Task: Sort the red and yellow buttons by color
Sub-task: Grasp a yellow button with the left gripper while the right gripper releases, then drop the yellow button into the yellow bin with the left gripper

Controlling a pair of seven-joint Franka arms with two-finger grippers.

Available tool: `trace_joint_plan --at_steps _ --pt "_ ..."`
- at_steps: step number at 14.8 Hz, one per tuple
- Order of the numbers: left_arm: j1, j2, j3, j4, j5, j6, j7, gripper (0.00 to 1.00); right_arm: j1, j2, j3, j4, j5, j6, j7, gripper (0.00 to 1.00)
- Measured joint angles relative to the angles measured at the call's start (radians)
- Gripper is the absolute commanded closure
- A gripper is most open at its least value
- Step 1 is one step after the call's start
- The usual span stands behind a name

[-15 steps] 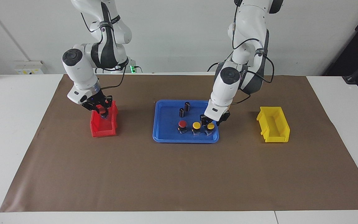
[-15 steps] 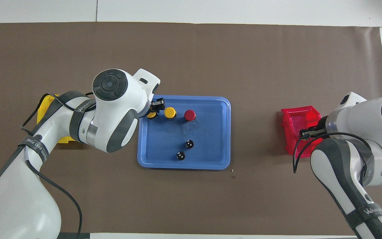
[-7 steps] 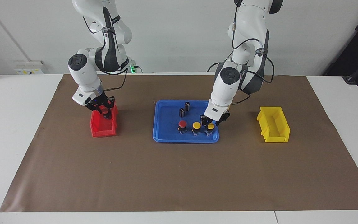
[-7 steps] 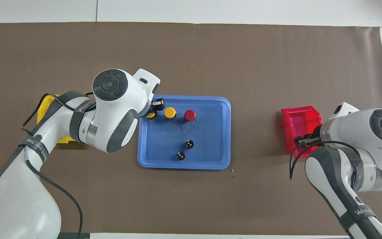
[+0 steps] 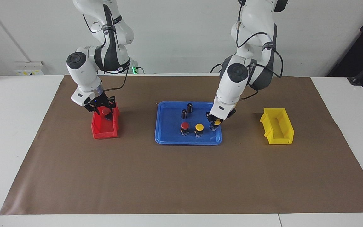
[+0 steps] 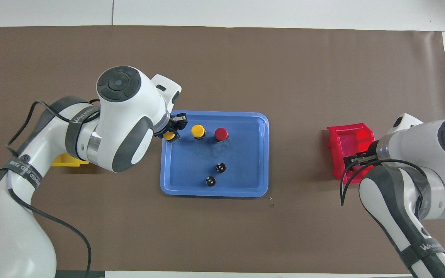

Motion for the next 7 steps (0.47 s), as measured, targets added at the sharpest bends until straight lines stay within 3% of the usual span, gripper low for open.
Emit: trace_joint_plan --at_steps 4,7 --pt "0.176 -0.082 0.014 0.093 0.0 -0.223 0.229 0.98 0.022 0.025 0.004 0.227 0.01 -0.185 0.044 0.24" --pt "0.366 -0.1 0.025 0.088 0.03 -0.294 0.588 0.98 0.163 0.101 0.009 0.393 0.012 -0.222 0.256 0.22"
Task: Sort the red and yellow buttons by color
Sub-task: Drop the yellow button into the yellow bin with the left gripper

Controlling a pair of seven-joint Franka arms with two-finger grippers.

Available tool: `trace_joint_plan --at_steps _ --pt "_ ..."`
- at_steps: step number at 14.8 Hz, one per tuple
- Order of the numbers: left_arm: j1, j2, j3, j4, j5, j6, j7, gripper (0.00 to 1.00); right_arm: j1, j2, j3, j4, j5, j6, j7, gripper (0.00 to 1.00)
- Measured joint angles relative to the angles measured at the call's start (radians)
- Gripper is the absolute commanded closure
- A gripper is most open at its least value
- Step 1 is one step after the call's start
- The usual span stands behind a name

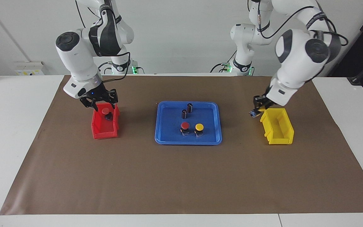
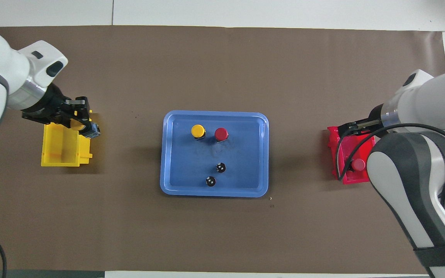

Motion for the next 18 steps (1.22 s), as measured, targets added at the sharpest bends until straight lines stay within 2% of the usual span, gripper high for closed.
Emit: trace_joint_plan --at_steps 2,4,6,10,14,18 --pt "0.058 0.0 0.003 -0.013 0.026 0.0 0.133 0.98 0.134 0.069 0.005 0.109 -0.032 -0.021 0.196 0.22" --pt "0.065 -0.002 0.002 -0.039 0.034 0.016 0.161 0.98 0.249 0.156 0.007 0.224 -0.084 -0.038 0.372 0.18" --pt "0.069 -0.014 0.003 -0.095 0.036 0.07 0.169 0.98 0.325 0.237 0.007 0.29 -0.111 -0.029 0.486 0.14" --pt "0.089 -0.07 0.003 -0.26 0.056 0.243 0.187 0.98 0.425 0.365 0.004 0.314 -0.195 0.104 0.634 0.15" --pt "0.119 -0.085 0.003 -0.338 0.07 0.324 0.252 0.98 0.452 0.436 0.003 0.317 -0.227 0.187 0.679 0.16" --pt "0.119 -0.085 -0.003 -0.455 0.07 0.443 0.256 0.98 0.472 0.473 0.003 0.311 -0.254 0.206 0.688 0.19"
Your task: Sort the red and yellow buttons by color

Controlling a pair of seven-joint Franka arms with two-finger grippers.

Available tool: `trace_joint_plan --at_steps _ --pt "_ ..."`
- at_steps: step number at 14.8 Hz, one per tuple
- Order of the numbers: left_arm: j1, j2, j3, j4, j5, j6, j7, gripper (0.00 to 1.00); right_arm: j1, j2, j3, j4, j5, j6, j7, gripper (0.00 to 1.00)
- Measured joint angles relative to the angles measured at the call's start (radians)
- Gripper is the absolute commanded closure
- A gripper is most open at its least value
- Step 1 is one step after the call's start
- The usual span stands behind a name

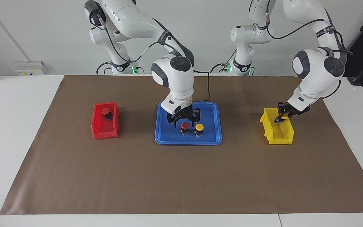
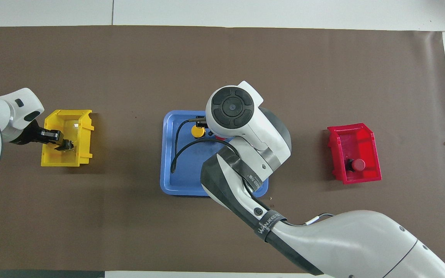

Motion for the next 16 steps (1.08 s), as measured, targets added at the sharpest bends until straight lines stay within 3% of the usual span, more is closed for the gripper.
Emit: trace_joint_plan --at_steps 5,8,12,16 --pt "0.0 -0.011 0.0 -0.069 0.0 0.03 0.0 0.97 0.0 0.003 -0.001 -0.063 -0.008 0.058 0.0 0.2" --pt "0.0 -0.024 0.0 -0.083 0.0 0.045 0.0 0.61 0.0 0.003 -0.001 -0.072 -0.009 0.066 0.0 0.25" --pt "0.0 -0.025 0.0 -0.085 0.0 0.045 0.0 0.51 0.0 0.003 -0.001 -0.077 -0.01 0.075 0.0 0.31" --pt "0.0 -0.026 0.001 -0.071 0.0 0.029 0.0 0.51 0.002 0.003 0.0 -0.078 -0.01 0.075 0.0 0.32"
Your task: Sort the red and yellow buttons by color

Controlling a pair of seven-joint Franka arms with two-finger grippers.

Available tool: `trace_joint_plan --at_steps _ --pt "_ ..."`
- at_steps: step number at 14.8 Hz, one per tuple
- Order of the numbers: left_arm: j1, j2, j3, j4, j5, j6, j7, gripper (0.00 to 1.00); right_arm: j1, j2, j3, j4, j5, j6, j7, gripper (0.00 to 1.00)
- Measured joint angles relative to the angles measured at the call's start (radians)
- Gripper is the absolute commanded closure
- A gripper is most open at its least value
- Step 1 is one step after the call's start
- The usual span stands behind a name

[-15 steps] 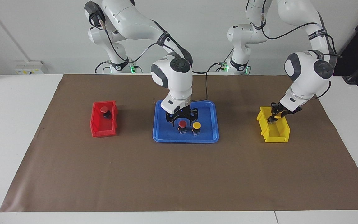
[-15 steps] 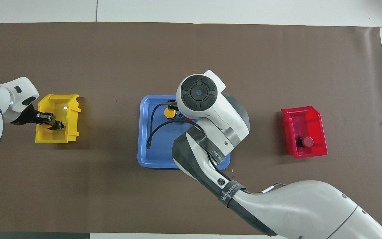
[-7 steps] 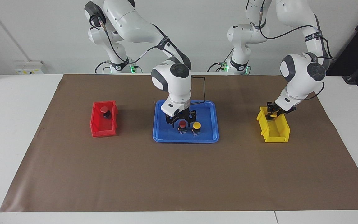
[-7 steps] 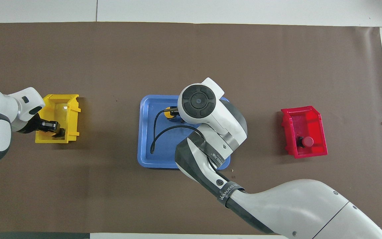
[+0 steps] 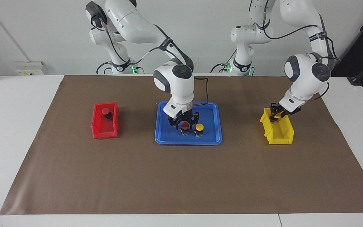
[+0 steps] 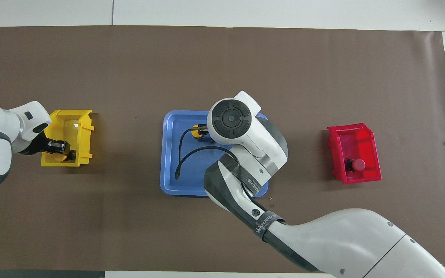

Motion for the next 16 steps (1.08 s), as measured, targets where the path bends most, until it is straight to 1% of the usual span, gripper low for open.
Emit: trace_joint_plan --at_steps 1,2,3,4,5,6,7,8,9,10,11,12,13,14,16 --pt "0.0 0.0 0.0 0.003 0.0 -0.002 0.0 0.5 0.003 0.0 0.0 -0.001 0.0 0.0 0.0 0.35" --pt "0.0 -0.001 0.0 0.008 0.0 -0.006 0.0 0.37 0.006 0.0 0.0 -0.001 0.0 0.0 0.0 0.37" --pt "0.0 -0.001 0.0 0.019 0.0 -0.02 0.0 0.13 0.009 0.0 0.0 -0.002 0.0 0.0 0.0 0.41" --pt "0.0 -0.002 0.0 0.043 0.0 -0.055 0.0 0.03 0.01 0.0 0.0 -0.002 0.0 0.0 0.0 0.48" --pt "0.0 -0.004 0.0 0.083 0.0 -0.108 0.0 0.0 0.01 0.0 0.0 -0.002 0.0 0.0 0.0 0.56" --pt "0.0 -0.009 0.0 0.131 0.0 -0.17 0.0 0.0 0.009 0.0 -0.001 -0.002 0.0 0.0 0.0 0.64" --pt "0.0 -0.018 0.001 0.19 0.0 -0.241 0.0 0.0 0.008 0.0 -0.002 -0.002 0.0 0.0 0.0 0.68" --pt "0.0 -0.027 0.001 0.255 0.0 -0.314 0.0 0.0 0.007 -0.001 -0.003 0.0 0.0 0.0 0.0 0.69" --pt "0.0 -0.035 0.001 0.325 0.0 -0.383 0.0 0.0 0.005 -0.002 -0.005 0.006 0.0 -0.005 0.0 0.72" --pt "0.0 -0.04 0.0 0.386 0.0 -0.432 -0.008 0.0 0.0 -0.003 -0.006 0.022 0.0 -0.025 -0.002 0.74" --pt "-0.002 -0.042 -0.003 0.429 -0.001 -0.451 -0.039 0.0 -0.01 -0.007 -0.006 0.051 0.0 -0.067 -0.007 0.74" --pt "-0.012 -0.041 -0.009 0.442 -0.002 -0.442 -0.091 0.0 -0.024 -0.013 -0.007 0.089 0.005 -0.128 -0.02 0.74" --pt "-0.042 -0.039 -0.014 0.432 -0.004 -0.414 -0.16 0.0 -0.045 -0.021 -0.007 0.135 0.023 -0.197 -0.051 0.74" --pt "-0.09 -0.035 -0.018 0.409 -0.005 -0.368 -0.242 0.0 -0.075 -0.039 -0.008 0.178 0.054 -0.263 -0.11 0.74" --pt "-0.224 -0.006 -0.028 0.363 -0.011 -0.263 -0.438 0.0 -0.168 -0.112 -0.009 0.223 0.097 -0.398 -0.264 0.74"
